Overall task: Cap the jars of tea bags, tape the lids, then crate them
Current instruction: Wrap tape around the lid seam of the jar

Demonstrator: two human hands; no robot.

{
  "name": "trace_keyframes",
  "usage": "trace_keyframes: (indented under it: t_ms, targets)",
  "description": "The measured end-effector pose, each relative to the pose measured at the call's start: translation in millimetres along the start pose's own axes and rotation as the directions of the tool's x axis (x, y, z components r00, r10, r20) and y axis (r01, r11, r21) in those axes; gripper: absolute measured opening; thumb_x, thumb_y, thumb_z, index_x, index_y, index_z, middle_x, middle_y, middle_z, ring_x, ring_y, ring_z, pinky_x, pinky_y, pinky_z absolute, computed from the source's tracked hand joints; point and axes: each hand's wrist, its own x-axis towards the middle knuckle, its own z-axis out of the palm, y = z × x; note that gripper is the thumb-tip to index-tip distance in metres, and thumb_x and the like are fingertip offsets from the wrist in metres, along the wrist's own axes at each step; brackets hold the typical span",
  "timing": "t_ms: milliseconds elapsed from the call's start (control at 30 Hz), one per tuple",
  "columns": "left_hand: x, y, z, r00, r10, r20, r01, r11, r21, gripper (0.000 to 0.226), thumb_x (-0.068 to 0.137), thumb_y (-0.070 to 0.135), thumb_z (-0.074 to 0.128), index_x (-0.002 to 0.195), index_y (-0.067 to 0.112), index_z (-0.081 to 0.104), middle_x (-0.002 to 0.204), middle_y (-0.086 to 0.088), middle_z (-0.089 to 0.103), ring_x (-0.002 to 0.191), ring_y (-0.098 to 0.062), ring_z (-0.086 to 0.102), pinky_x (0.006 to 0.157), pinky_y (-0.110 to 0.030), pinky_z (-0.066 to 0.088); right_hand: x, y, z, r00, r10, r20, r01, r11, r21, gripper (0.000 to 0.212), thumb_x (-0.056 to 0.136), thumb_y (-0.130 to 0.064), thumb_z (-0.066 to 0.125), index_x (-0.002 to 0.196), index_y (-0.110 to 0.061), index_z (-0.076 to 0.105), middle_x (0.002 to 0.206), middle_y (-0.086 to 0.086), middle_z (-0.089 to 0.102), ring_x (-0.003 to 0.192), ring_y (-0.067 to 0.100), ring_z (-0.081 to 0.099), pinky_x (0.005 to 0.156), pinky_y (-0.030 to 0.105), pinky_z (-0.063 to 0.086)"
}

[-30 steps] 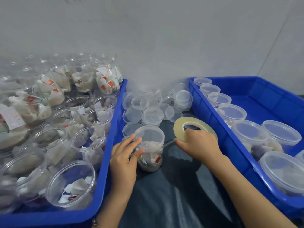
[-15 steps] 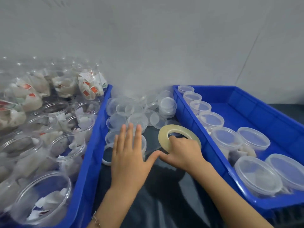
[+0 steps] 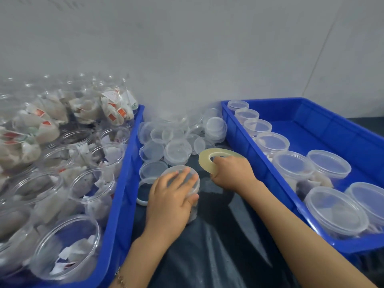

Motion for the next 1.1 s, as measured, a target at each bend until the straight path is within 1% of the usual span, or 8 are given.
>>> trace_keyframes:
  t_ms: [167, 300, 400, 500, 600, 767, 933, 1100]
  targets:
    - [-5.0, 4.7, -1.0, 0.999, 0.024, -0.027, -0.027, 0.994, -0.102, 0.044, 0.082, 0.002, 0.068, 0.121, 0.021, 0.065, 0.125, 0.018, 0.058, 0.115, -0.020, 0.052, 0.100, -0.026, 0.028, 8.7, -5.4, 6.8, 0.996, -0.075, -0.043, 0.075, 0.997, -0.007, 0.029, 0.083, -0.037, 0.053, 0.104, -0.018, 0.060, 0.085, -0.001, 0.066, 0.074, 0.025, 0.061, 0.053, 0.026, 0.028]
    - [-2.1, -3.0, -7.5, 0.999, 0.011, 0.035, -0.003, 0.973, -0.229, 0.053, 0.083, -0.017, 0.054, 0.123, 0.016, 0.061, 0.124, 0.021, 0.046, 0.129, -0.006, 0.034, 0.109, -0.008, 0.006, 11.5, -22.8, 14.5, 0.991, -0.131, 0.001, 0.131, 0.991, 0.012, 0.024, 0.083, -0.037, 0.053, 0.099, -0.020, 0.058, 0.087, -0.002, 0.066, 0.079, 0.023, 0.063, 0.055, 0.027, 0.031]
    - [-1.1, -2.3, -10.8, 0.999, -0.012, 0.051, 0.027, 0.954, -0.300, 0.053, 0.085, -0.018, 0.050, 0.122, 0.019, 0.057, 0.124, 0.023, 0.045, 0.129, 0.000, 0.031, 0.109, -0.006, 0.000, 13.3, -31.7, 15.7, 0.993, -0.111, 0.039, 0.107, 0.990, 0.093, 0.019, 0.084, -0.037, 0.052, 0.092, -0.020, 0.055, 0.087, -0.003, 0.065, 0.080, 0.023, 0.063, 0.058, 0.028, 0.035]
    - [-0.4, 1.6, -13.7, 0.997, -0.016, 0.069, 0.033, 0.968, -0.248, 0.047, 0.090, -0.009, 0.051, 0.124, 0.022, 0.058, 0.124, 0.025, 0.046, 0.133, -0.003, 0.032, 0.109, -0.009, -0.006, 12.5, -32.3, 13.7, 0.993, -0.117, 0.015, 0.117, 0.993, 0.024, 0.025, 0.086, -0.035, 0.052, 0.102, -0.016, 0.054, 0.092, -0.002, 0.066, 0.085, 0.023, 0.063, 0.058, 0.029, 0.032]
    - [6.1, 7.8, -11.5, 0.992, -0.009, 0.123, 0.001, 0.998, 0.068, 0.040, 0.092, 0.018, 0.052, 0.130, 0.028, 0.054, 0.144, 0.020, 0.037, 0.142, -0.005, 0.011, 0.109, -0.021, -0.019, 10.2, -31.8, 10.5, 0.993, -0.121, -0.006, 0.121, 0.993, 0.006, 0.031, 0.086, -0.030, 0.051, 0.110, -0.010, 0.051, 0.093, 0.003, 0.066, 0.086, 0.024, 0.063, 0.059, 0.028, 0.029]
    - [23.6, 22.5, 5.5, 0.973, -0.179, 0.143, 0.128, 0.944, 0.304, 0.088, 0.087, 0.066, 0.041, 0.151, 0.022, 0.000, 0.159, -0.014, -0.003, 0.145, -0.029, -0.013, 0.114, -0.046, -0.013, 4.1, -25.2, 7.9, 0.993, -0.107, 0.059, 0.101, 0.990, 0.099, 0.040, 0.081, -0.026, 0.058, 0.117, -0.011, 0.049, 0.091, 0.002, 0.065, 0.075, 0.020, 0.060, 0.053, 0.026, 0.032]
    - [24.8, 10.9, 14.7, 0.963, -0.212, 0.166, 0.127, 0.901, 0.415, 0.073, 0.094, 0.062, 0.031, 0.152, 0.026, 0.006, 0.159, -0.016, 0.004, 0.146, -0.034, 0.001, 0.116, -0.048, 0.001, -3.2, -11.6, 8.8, 0.996, -0.065, 0.068, 0.055, 0.989, 0.138, 0.045, 0.079, -0.024, 0.060, 0.121, -0.017, 0.046, 0.088, 0.000, 0.064, 0.071, 0.021, 0.058, 0.053, 0.029, 0.037]
    - [22.8, 7.3, 12.9, 0.966, -0.158, 0.205, 0.079, 0.934, 0.348, 0.067, 0.094, 0.056, 0.035, 0.151, 0.033, 0.008, 0.160, -0.006, 0.002, 0.146, -0.027, -0.003, 0.116, -0.044, -0.003, -5.8, 2.4, 2.2, 0.966, -0.222, -0.133, 0.230, 0.972, 0.050, 0.030, 0.075, -0.022, 0.068, 0.102, -0.011, 0.059, 0.064, 0.002, 0.060, 0.050, 0.024, 0.054, 0.043, 0.027, 0.033]
